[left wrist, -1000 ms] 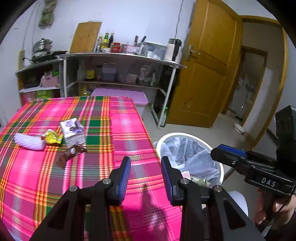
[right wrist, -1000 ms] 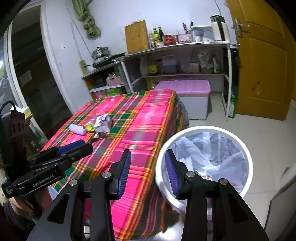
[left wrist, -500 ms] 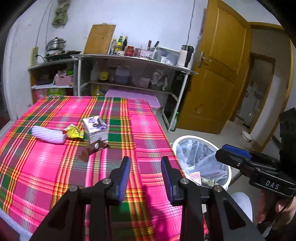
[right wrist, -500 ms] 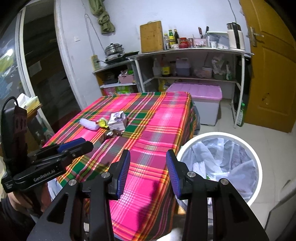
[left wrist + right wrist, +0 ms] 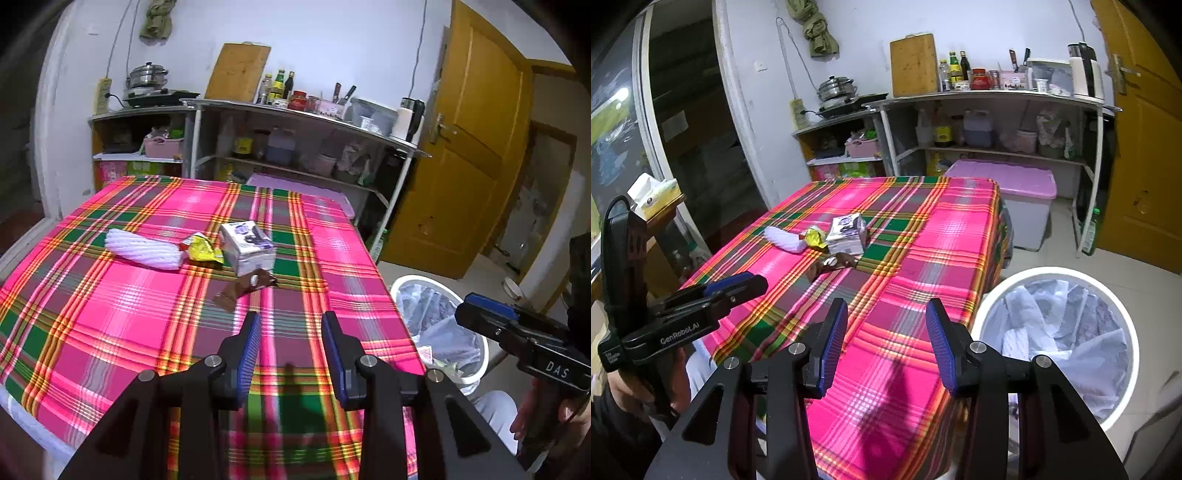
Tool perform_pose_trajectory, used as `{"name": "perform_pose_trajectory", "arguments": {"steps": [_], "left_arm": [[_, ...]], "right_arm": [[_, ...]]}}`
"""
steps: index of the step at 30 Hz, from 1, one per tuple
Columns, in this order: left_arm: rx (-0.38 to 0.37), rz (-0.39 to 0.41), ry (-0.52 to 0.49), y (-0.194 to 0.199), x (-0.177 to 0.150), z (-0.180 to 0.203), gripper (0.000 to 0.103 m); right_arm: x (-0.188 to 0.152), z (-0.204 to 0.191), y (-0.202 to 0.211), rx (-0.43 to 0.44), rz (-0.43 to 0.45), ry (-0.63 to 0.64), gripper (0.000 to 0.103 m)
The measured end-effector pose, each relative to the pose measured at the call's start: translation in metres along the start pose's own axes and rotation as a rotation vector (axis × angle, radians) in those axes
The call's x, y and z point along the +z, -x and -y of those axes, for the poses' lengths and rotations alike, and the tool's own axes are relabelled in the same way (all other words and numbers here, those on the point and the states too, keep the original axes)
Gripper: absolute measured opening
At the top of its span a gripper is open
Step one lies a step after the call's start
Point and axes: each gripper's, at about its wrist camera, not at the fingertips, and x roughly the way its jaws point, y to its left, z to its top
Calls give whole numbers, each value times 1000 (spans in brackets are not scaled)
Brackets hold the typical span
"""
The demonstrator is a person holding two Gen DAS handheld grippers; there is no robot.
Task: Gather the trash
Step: 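Move both grippers back over the remaining trash on the table, then grasp the brown wrapper with the left gripper and lift it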
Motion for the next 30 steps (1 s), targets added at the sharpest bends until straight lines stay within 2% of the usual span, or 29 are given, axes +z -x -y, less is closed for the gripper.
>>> {"name": "perform_pose_trajectory", "arguments": {"steps": [15, 30], "left_arm": [[48, -16, -3, -18, 7, -25, 34], [60, -109, -75, -82, 21, -43, 36]], "right_arm": [[14, -11, -32, 28, -58, 44, 45], [28, -3, -76, 34, -108, 40, 45]]}}
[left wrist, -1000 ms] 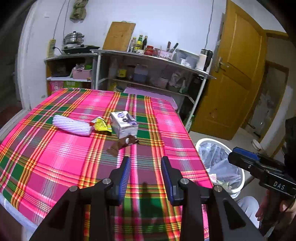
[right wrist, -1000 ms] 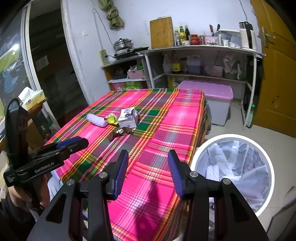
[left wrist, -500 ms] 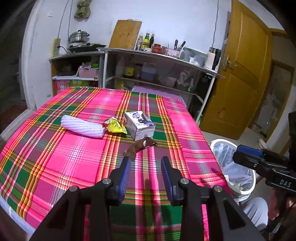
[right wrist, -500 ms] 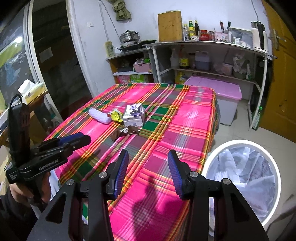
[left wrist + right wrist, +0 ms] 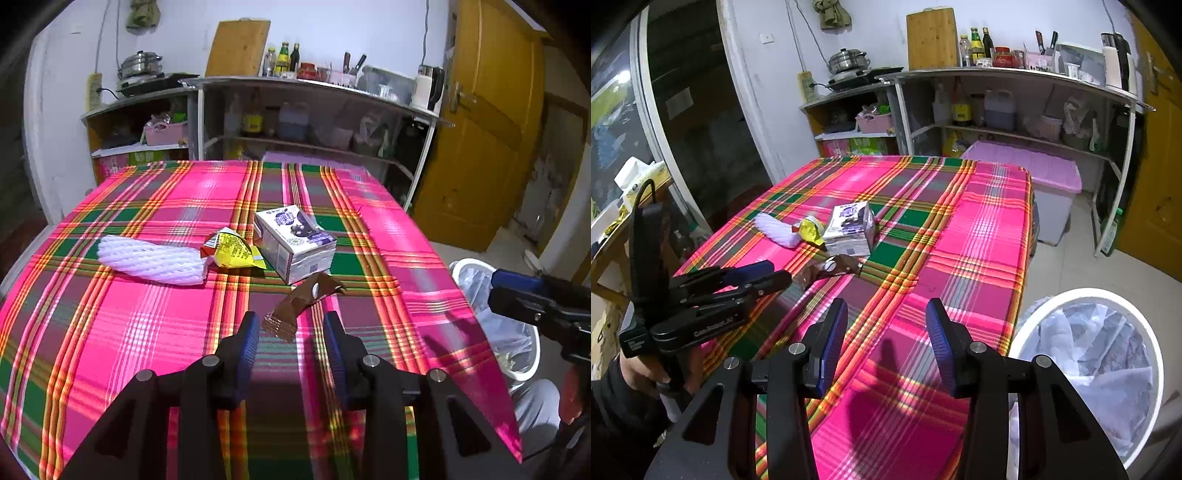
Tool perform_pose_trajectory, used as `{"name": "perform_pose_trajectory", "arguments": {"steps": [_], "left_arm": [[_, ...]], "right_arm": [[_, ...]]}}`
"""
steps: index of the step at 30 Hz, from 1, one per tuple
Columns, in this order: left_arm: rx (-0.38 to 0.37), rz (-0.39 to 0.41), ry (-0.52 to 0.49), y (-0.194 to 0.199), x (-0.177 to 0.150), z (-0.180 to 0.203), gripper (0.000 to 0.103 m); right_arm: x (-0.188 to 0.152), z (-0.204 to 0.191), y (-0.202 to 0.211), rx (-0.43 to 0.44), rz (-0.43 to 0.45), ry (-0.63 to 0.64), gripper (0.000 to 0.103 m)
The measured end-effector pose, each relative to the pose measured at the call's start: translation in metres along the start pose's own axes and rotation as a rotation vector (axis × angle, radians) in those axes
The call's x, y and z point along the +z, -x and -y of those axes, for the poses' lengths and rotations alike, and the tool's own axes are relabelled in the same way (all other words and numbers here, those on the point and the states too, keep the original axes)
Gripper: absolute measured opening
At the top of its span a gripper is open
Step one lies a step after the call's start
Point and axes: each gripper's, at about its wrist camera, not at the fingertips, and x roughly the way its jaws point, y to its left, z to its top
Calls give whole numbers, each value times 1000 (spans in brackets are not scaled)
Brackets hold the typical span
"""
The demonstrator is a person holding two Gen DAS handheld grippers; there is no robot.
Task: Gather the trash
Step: 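Grasp the brown wrapper with the left gripper and lift it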
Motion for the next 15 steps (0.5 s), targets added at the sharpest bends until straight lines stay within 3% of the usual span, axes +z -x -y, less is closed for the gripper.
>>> {"name": "perform_pose_trajectory", "arguments": {"steps": [12, 15], "left_arm": [[-30, -140, -35, -55, 15, -1, 36], [-34, -140, -35, -58, 17, -1, 36]], "right_arm": [[13, 5, -29, 3, -28, 4, 45], [15, 7, -34, 4, -34, 2, 45]]}}
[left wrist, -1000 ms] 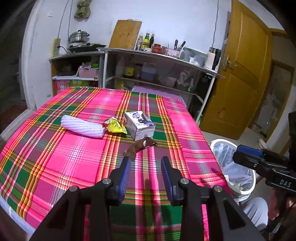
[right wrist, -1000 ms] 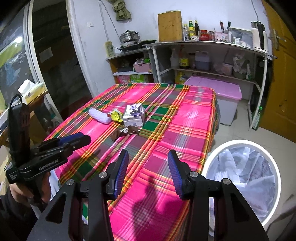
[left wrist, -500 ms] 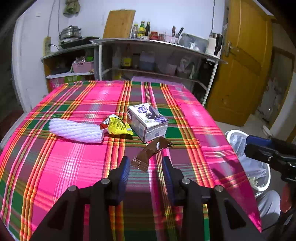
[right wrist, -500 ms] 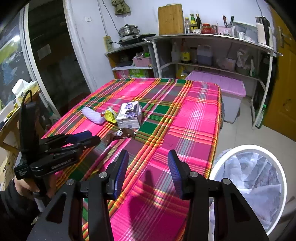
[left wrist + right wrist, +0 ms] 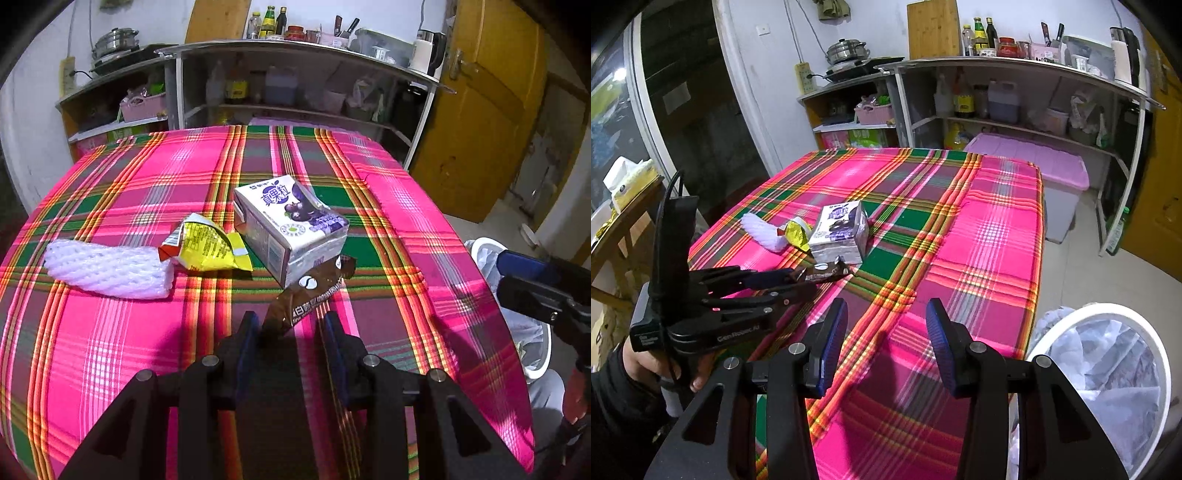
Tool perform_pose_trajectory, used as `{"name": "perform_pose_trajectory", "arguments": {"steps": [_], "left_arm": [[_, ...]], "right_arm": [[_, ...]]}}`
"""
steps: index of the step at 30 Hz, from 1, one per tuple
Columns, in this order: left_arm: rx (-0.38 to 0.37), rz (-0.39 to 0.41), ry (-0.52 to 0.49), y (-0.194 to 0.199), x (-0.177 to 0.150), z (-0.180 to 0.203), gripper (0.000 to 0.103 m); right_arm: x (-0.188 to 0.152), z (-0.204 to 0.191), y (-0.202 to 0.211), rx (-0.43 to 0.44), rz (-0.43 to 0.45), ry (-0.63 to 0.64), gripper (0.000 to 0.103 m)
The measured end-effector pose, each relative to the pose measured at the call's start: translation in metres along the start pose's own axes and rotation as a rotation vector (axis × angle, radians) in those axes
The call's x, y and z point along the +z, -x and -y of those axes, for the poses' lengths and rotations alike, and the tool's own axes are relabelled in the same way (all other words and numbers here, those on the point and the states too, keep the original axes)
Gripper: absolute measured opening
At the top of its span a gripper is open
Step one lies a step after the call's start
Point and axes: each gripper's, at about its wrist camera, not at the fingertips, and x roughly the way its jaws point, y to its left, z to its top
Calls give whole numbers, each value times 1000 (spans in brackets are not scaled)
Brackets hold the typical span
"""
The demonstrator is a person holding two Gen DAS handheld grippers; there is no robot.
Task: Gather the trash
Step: 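Grasp the brown wrapper with the left gripper and lift it, then grasp the purple grape milk carton with the right gripper and lift it toward the bin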
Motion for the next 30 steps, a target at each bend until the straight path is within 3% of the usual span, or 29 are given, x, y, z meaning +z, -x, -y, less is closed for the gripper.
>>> {"name": "perform_pose_trajectory", "arguments": {"steps": [2, 5, 13, 24, 26, 28, 30], "left_arm": [[5, 2, -3, 0, -1, 1, 35], [10, 2, -13, 2, -2, 3, 16], [-16, 48, -21, 21, -13, 8, 15], [-12, 153, 103, 67, -33, -20, 15], [-2, 167, 123, 73, -36, -27, 15], [5, 175, 144, 78, -39, -36, 15], [13, 178, 162, 81, -43, -43, 15]], "right_arm": [[1, -1, -1, 0, -4, 1, 45], [3, -2, -4, 0, -9, 0, 45], [8, -8, -6, -4, -10, 10, 45], [21, -32, -17, 2, -21, 81, 45], [24, -37, -26, 3, -38, 99, 49], [27, -43, -34, 9, -51, 112, 59], [30, -48, -42, 15, -64, 124, 60]]}}
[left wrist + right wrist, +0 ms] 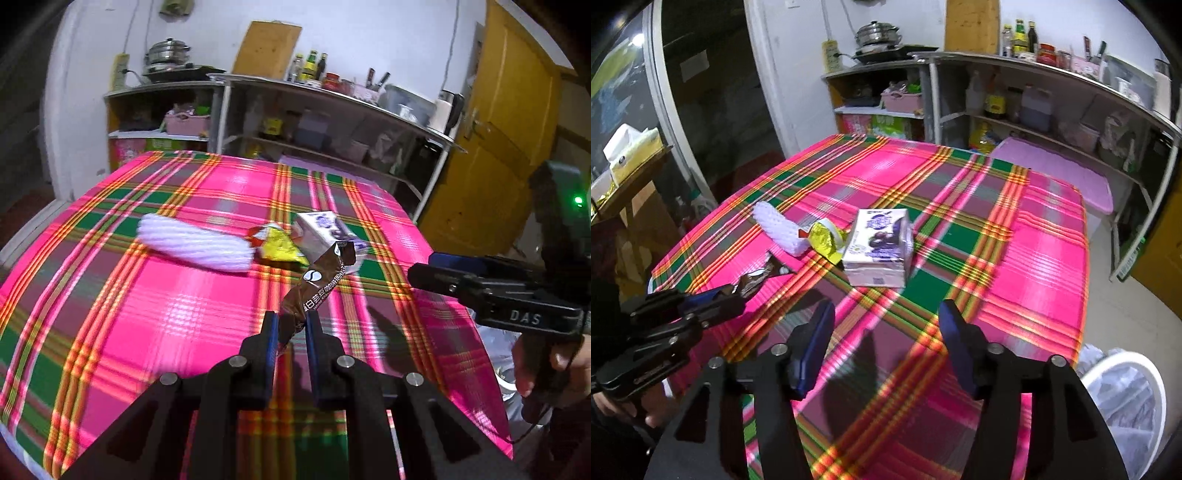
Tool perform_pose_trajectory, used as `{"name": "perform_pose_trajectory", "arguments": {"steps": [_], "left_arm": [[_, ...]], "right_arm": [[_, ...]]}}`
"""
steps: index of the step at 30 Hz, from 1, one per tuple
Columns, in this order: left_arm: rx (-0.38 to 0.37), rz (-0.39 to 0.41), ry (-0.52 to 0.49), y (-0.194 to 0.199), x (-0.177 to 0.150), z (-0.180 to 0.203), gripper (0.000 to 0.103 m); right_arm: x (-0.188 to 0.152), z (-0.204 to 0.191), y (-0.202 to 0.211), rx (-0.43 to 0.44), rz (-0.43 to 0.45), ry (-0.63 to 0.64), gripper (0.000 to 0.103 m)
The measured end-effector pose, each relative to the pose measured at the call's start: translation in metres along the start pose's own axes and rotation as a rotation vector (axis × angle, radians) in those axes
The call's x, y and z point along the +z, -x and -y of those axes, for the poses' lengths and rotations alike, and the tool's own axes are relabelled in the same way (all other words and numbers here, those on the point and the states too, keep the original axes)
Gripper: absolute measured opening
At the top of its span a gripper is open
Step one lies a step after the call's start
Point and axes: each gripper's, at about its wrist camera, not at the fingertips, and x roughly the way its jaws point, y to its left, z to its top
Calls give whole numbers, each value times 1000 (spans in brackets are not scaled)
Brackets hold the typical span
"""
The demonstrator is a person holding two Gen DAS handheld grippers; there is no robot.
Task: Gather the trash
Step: 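Grasp the purple grape milk carton with the right gripper and lift it toward the bin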
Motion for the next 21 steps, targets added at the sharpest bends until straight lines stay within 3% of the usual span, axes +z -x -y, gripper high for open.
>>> {"name": "perform_pose_trajectory", "arguments": {"steps": [21], "left_arm": [[21, 9, 88, 5, -12, -42, 15]], "right_arm": [[34, -12, -67, -47, -70, 7, 62]]}}
